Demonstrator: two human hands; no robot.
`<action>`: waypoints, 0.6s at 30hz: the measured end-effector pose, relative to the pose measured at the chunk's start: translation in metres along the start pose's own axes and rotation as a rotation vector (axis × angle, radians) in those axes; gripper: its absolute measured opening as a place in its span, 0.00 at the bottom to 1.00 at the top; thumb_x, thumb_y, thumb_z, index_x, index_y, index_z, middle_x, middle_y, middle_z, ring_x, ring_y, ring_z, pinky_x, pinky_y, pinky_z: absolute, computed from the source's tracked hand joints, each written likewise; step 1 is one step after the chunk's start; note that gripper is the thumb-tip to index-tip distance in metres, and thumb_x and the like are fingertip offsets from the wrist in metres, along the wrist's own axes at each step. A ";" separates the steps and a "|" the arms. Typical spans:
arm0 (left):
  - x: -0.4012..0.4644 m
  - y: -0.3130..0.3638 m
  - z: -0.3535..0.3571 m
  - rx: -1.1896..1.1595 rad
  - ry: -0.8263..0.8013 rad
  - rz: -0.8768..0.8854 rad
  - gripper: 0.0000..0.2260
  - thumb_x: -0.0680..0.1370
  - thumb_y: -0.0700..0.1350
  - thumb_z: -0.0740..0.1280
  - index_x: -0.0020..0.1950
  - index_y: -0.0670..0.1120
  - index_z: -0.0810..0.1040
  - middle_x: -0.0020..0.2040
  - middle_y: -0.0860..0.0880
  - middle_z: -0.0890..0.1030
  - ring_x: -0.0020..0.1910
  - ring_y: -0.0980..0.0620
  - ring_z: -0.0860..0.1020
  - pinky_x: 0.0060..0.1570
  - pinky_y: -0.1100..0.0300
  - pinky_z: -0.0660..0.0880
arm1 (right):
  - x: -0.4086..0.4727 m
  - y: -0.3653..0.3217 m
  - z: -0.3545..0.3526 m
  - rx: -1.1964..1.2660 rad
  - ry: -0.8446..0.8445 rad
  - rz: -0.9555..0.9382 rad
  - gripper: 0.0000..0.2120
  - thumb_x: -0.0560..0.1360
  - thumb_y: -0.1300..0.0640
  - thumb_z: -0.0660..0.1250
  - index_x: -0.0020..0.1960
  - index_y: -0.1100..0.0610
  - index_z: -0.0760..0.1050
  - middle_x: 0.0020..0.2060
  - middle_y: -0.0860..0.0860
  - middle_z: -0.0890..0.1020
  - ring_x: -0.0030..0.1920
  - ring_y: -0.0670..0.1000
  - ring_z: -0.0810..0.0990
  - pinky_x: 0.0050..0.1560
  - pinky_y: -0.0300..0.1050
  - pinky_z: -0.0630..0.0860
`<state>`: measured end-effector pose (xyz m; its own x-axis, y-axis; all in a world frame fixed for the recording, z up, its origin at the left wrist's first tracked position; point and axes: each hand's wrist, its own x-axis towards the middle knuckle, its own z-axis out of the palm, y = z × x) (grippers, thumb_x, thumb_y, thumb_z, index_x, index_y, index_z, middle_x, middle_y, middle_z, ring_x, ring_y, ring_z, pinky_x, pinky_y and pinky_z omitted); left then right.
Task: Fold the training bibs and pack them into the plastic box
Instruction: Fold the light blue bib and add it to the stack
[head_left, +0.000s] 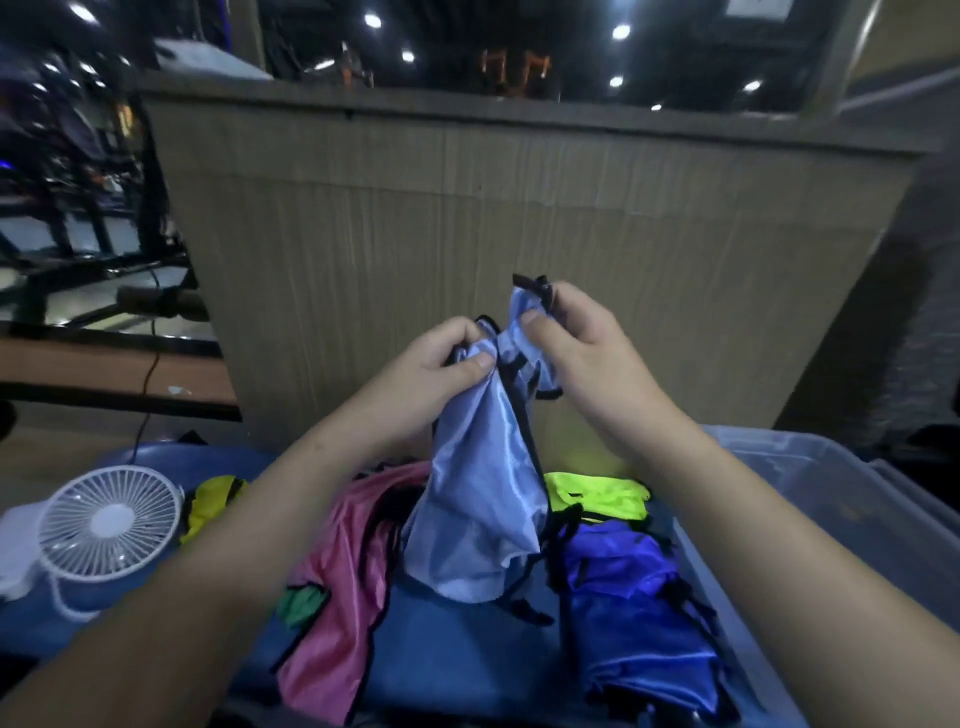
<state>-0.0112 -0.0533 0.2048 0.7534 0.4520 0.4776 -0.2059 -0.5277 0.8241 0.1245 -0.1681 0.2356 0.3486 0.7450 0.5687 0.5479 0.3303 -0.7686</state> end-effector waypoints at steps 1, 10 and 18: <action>0.002 0.019 -0.001 0.008 0.004 0.023 0.07 0.79 0.46 0.65 0.45 0.44 0.73 0.41 0.50 0.74 0.42 0.55 0.72 0.45 0.58 0.68 | 0.001 -0.017 -0.008 0.004 0.016 -0.027 0.09 0.78 0.56 0.62 0.48 0.64 0.72 0.38 0.52 0.74 0.40 0.49 0.71 0.43 0.48 0.68; -0.012 0.169 -0.011 0.051 -0.002 0.231 0.05 0.78 0.47 0.64 0.48 0.45 0.74 0.45 0.44 0.74 0.45 0.50 0.72 0.47 0.54 0.68 | -0.015 -0.162 -0.063 -0.102 0.106 -0.260 0.14 0.78 0.55 0.63 0.50 0.67 0.71 0.44 0.69 0.74 0.41 0.54 0.73 0.45 0.52 0.70; -0.047 0.260 -0.012 0.060 0.060 0.353 0.04 0.77 0.47 0.65 0.49 0.47 0.76 0.44 0.44 0.74 0.44 0.50 0.72 0.45 0.53 0.67 | -0.057 -0.256 -0.087 -0.293 0.115 -0.368 0.12 0.78 0.55 0.62 0.45 0.64 0.69 0.34 0.52 0.70 0.36 0.50 0.68 0.37 0.49 0.65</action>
<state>-0.1079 -0.2030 0.4006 0.6037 0.2749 0.7484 -0.4086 -0.6994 0.5865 0.0300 -0.3458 0.4255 0.1646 0.5348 0.8288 0.8358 0.3706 -0.4051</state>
